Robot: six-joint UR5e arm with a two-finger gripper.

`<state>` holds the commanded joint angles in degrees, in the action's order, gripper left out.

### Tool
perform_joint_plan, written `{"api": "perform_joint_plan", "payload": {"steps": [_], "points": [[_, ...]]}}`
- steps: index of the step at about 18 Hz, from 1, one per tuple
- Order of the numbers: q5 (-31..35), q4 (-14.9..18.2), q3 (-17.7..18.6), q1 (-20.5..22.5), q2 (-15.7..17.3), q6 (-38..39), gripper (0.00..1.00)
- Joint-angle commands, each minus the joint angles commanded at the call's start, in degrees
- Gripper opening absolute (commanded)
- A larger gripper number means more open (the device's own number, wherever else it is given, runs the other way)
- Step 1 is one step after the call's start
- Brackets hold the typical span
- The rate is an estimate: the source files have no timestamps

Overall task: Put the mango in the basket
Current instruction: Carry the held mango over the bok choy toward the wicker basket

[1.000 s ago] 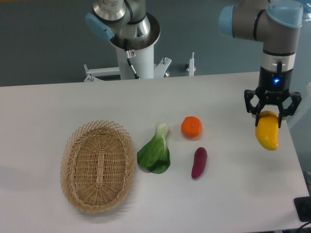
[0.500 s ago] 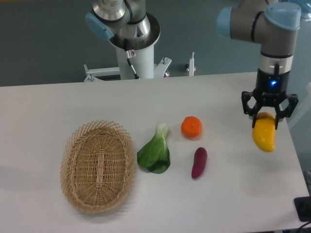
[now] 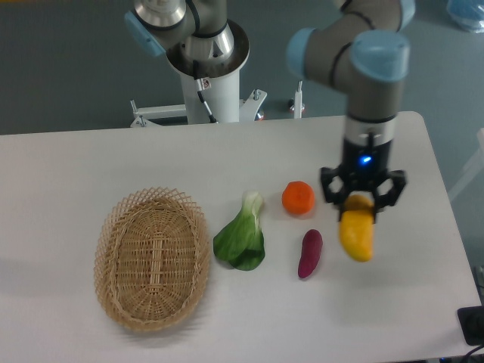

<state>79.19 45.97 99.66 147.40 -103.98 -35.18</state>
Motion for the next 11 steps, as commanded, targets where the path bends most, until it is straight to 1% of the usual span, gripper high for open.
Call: {"api": "perform_joint_plan", "payload": {"steps": [2, 4, 7, 9, 10, 11], "points": [[0.00, -0.09, 1.85, -2.81, 1.32, 3.17, 0.48], [0.17, -0.17, 3.25, -5.45, 1.94, 4.24, 0.48], [0.61, -0.35, 4.75, -10.72, 2.64, 5.64, 0.48], [3.41, -0.44, 5.89, -13.79, 3.08, 6.26, 0.48], [4.56, -0.53, 6.68, -16.42, 3.08, 6.35, 0.48], [4.83, -0.70, 7.30, -17.23, 2.82, 8.18, 0.48]]}}
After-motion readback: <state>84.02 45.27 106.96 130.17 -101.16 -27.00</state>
